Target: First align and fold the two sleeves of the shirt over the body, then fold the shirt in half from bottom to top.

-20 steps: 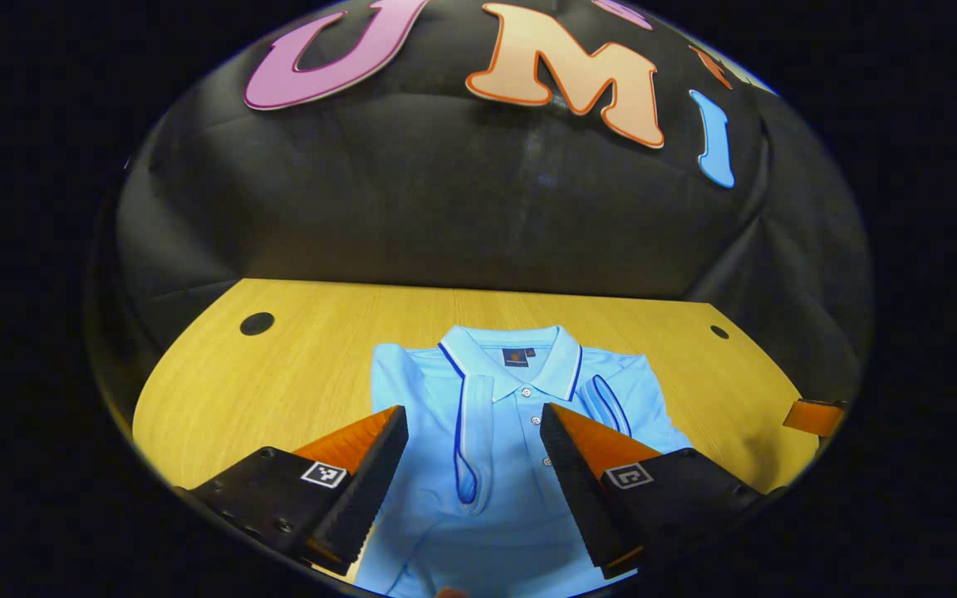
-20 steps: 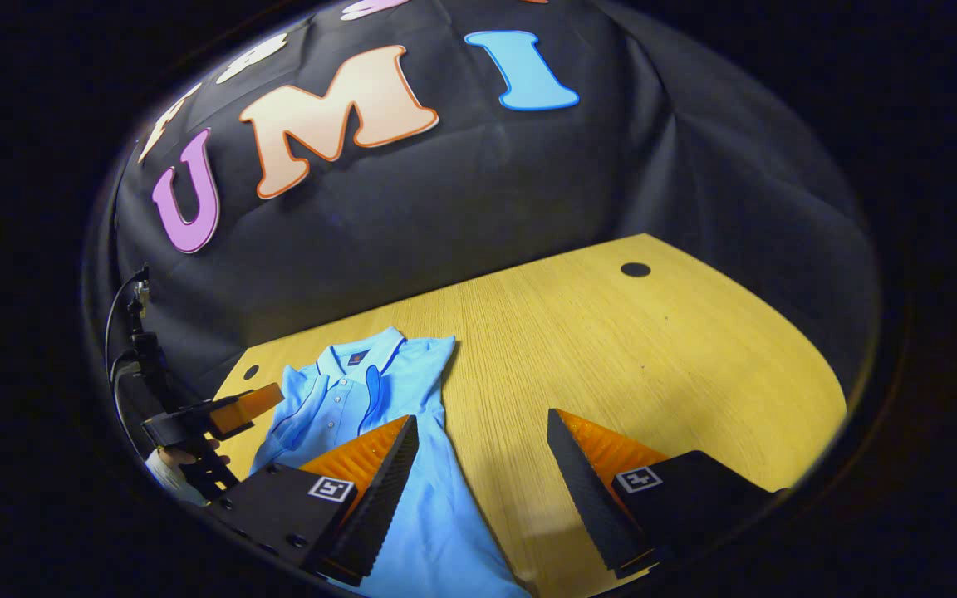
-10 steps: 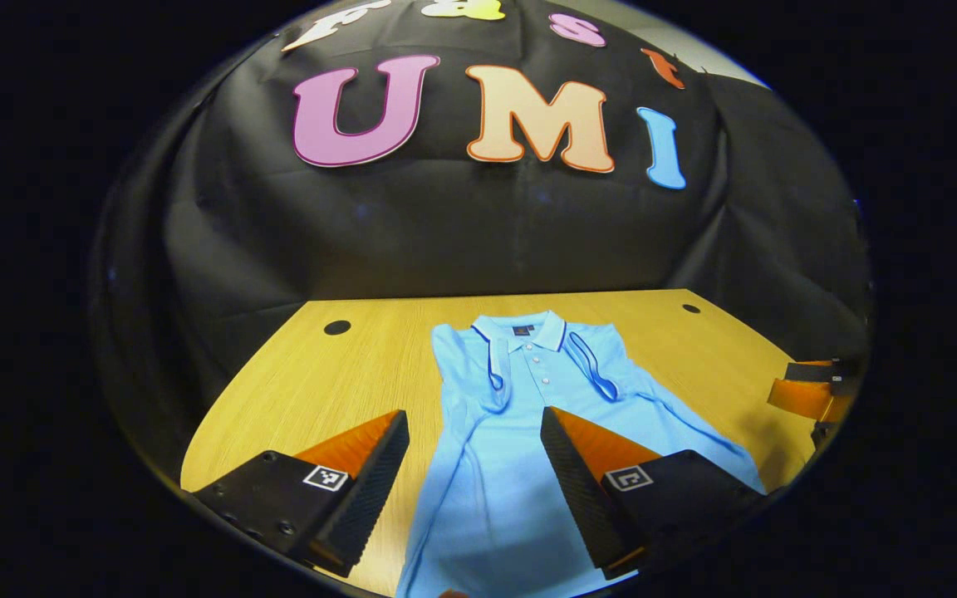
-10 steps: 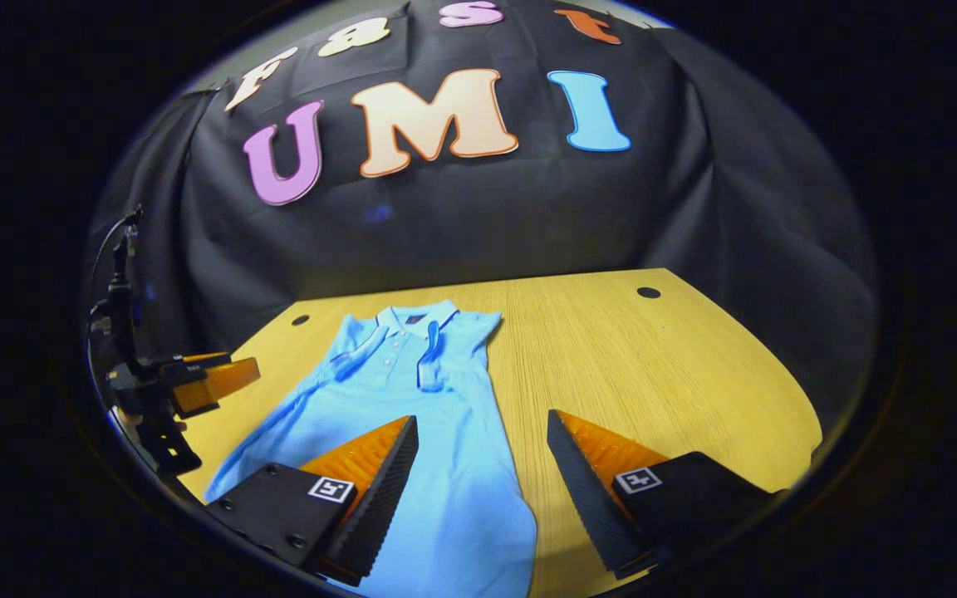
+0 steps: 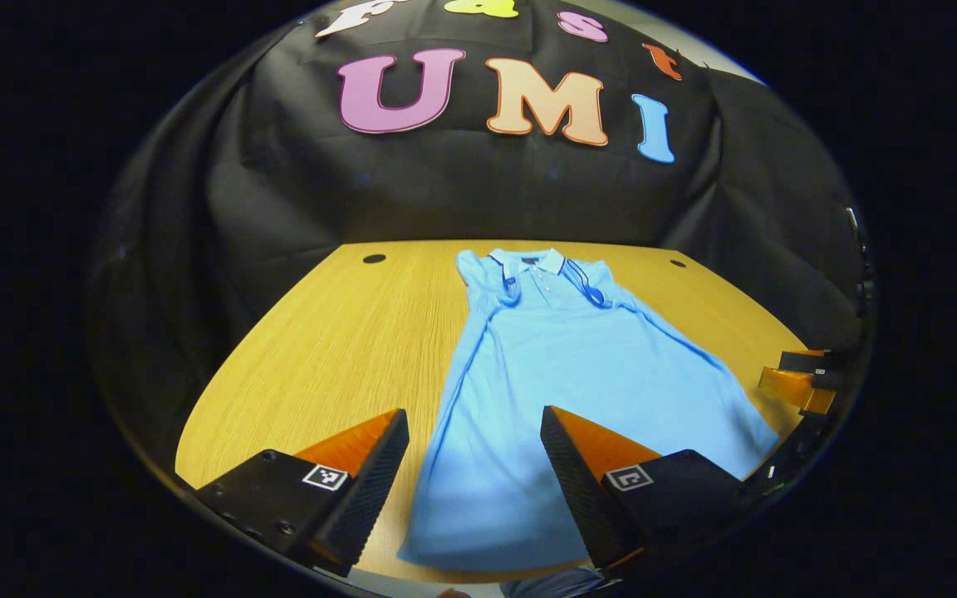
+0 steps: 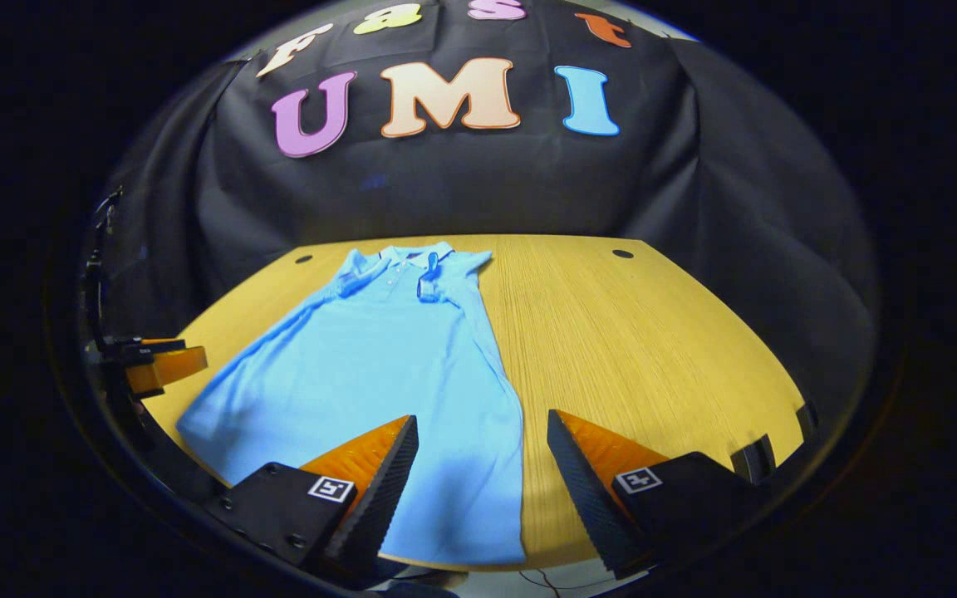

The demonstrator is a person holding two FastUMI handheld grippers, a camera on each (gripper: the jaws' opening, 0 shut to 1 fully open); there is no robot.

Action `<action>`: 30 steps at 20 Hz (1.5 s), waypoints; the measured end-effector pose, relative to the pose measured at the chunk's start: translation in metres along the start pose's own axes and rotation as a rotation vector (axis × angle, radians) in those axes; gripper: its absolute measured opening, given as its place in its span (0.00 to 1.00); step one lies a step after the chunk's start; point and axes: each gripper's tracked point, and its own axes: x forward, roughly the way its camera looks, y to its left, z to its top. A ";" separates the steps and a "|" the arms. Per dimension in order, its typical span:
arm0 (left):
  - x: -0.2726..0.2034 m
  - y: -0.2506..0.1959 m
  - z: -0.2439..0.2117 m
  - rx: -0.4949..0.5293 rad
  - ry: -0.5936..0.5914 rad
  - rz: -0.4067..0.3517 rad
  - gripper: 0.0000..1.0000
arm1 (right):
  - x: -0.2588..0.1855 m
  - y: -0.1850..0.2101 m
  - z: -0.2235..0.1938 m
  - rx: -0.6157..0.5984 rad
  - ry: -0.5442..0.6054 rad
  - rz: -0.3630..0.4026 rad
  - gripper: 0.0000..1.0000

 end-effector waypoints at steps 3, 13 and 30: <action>-0.018 0.008 -0.035 0.034 0.049 0.028 0.96 | -0.007 0.006 -0.021 0.002 0.031 0.002 0.99; -0.027 0.009 -0.077 0.064 0.055 0.072 0.95 | -0.015 0.007 -0.067 0.010 0.110 -0.055 1.00; -0.020 -0.023 -0.062 -0.019 0.178 0.004 0.00 | -0.012 0.043 -0.038 0.148 0.151 0.070 0.02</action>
